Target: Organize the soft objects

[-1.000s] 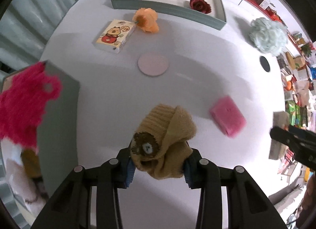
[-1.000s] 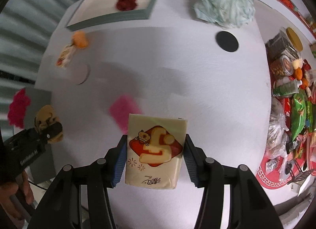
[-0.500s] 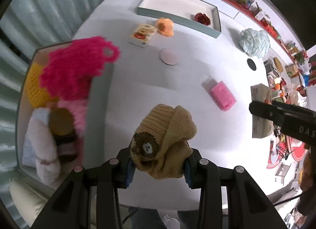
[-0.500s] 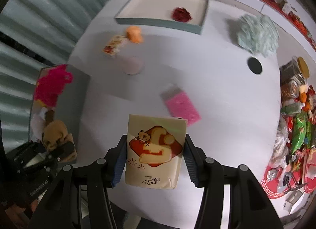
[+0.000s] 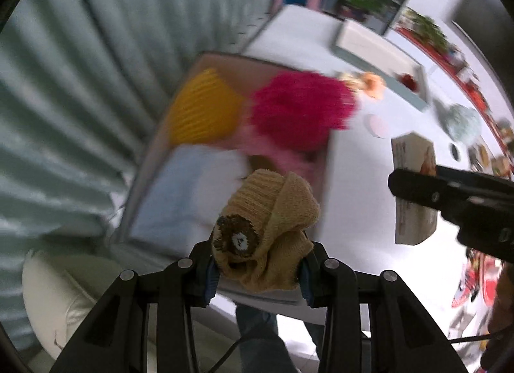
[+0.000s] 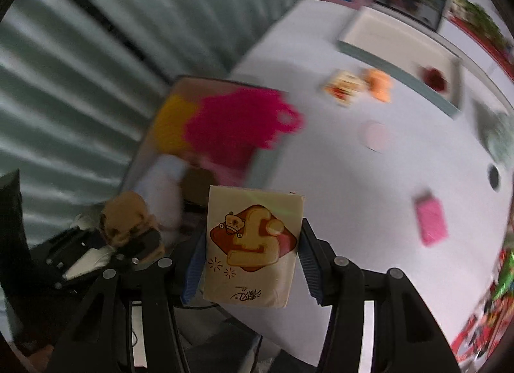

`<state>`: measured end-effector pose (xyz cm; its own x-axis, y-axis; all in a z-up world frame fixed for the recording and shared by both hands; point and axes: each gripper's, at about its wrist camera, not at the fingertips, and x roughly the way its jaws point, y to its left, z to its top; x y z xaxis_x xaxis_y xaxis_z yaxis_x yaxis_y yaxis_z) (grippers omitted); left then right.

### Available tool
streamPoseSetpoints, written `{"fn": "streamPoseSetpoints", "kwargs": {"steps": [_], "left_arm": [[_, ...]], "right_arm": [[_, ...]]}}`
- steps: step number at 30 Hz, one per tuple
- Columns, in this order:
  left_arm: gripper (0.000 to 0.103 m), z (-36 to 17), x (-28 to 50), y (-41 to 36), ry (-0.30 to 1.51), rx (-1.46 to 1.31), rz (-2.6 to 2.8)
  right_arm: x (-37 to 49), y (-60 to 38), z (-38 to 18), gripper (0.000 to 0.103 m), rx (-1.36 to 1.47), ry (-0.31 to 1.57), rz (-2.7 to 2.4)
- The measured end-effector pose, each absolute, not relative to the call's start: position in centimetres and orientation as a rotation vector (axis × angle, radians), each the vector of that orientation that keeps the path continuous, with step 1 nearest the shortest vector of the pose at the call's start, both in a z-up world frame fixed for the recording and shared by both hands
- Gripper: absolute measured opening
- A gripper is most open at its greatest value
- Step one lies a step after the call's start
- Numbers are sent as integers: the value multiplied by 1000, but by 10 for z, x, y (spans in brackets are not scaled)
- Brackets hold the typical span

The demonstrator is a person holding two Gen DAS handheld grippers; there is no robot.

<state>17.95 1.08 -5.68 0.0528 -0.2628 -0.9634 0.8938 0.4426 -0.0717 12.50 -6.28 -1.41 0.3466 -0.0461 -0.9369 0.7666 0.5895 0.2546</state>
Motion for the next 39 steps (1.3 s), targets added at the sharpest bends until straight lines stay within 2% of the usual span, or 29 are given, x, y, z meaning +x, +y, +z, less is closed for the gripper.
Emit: {"fn": "streamPoseSetpoints", "kwargs": {"steps": [2,3,5,6,7,11,13,14,19,21,22,28,39], "left_arm": [[41,-68,193,13,1222,672,-957],[47,-73,197,12,1227,672,-950],[64,-81,205,11,1239,655,-926],[84,-84,208,11,1246,649,-908],[93,-85,209,10,1248,650,-899],[93,-78,206,9,1166,691,-923],[102,-77,206,9,1151,701,-917],[102,-74,207,10,1147,688,-917],[102,-69,214,16,1213,580,-956],[102,-77,213,13,1273,627,-948],[102,-79,212,12,1265,647,-926],[102,-84,208,12,1217,753,-834],[102,-79,224,21,1185,763,-805]], "right_arm": [[152,-61,-20,57,788,1106,-564],[162,-60,-23,57,785,1112,-548],[186,-58,-34,64,783,1144,-487],[192,-58,-37,70,782,1151,-479],[199,-58,-41,83,774,1164,-480],[202,-59,-38,84,771,1178,-484],[198,-59,-33,86,770,1180,-496],[195,-59,-31,86,762,1186,-512],[187,-51,-13,88,728,1195,-539],[185,-49,-8,95,716,1193,-551],[185,-47,-5,103,707,1194,-562],[188,-48,-7,103,695,1224,-588],[198,-41,-6,103,654,1262,-622]]}}
